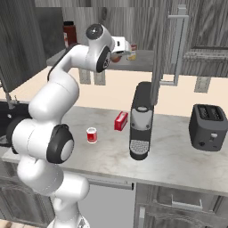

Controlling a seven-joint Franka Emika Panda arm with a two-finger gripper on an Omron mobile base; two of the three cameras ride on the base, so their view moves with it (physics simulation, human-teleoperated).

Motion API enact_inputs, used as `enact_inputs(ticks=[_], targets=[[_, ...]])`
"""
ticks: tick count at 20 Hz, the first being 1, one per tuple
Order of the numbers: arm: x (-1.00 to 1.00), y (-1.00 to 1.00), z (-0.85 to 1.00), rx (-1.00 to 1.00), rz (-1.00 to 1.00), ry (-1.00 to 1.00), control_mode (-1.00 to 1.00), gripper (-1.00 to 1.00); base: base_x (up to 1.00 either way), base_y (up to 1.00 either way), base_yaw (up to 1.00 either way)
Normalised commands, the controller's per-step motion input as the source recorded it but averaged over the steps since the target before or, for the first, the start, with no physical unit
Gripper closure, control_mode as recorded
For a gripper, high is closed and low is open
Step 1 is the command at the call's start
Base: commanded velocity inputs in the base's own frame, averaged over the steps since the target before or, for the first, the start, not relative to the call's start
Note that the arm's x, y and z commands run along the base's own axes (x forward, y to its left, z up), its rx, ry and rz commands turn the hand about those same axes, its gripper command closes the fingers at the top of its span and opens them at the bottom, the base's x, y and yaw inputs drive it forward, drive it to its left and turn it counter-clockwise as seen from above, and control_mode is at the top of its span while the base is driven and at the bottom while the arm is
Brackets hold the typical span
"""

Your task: Pick the cans from the counter and place them in their designated side in the cabinet.

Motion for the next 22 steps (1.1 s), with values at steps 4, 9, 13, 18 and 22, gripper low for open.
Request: enact_inputs(ticks=[4,9,13,18,22], targets=[[0.26,0.0,-0.07,0.0,0.0,0.04,-1.0,1.0,0.0,0.0,0.0],[0.24,-0.02,-0.07,0.03,0.0,0.05,-1.0,1.0,0.0,0.0,0.0],[0.21,-0.07,-0.05,0.04,0.0,0.04,-1.0,1.0,0.0,0.0,0.0],[0.19,-0.06,-0.06,0.04,0.0,0.04,-1.0,1.0,0.0,0.0,0.0],[0.16,-0.01,-0.13,0.01,0.0,0.03,-1.0,1.0,0.0,0.0,0.0]])
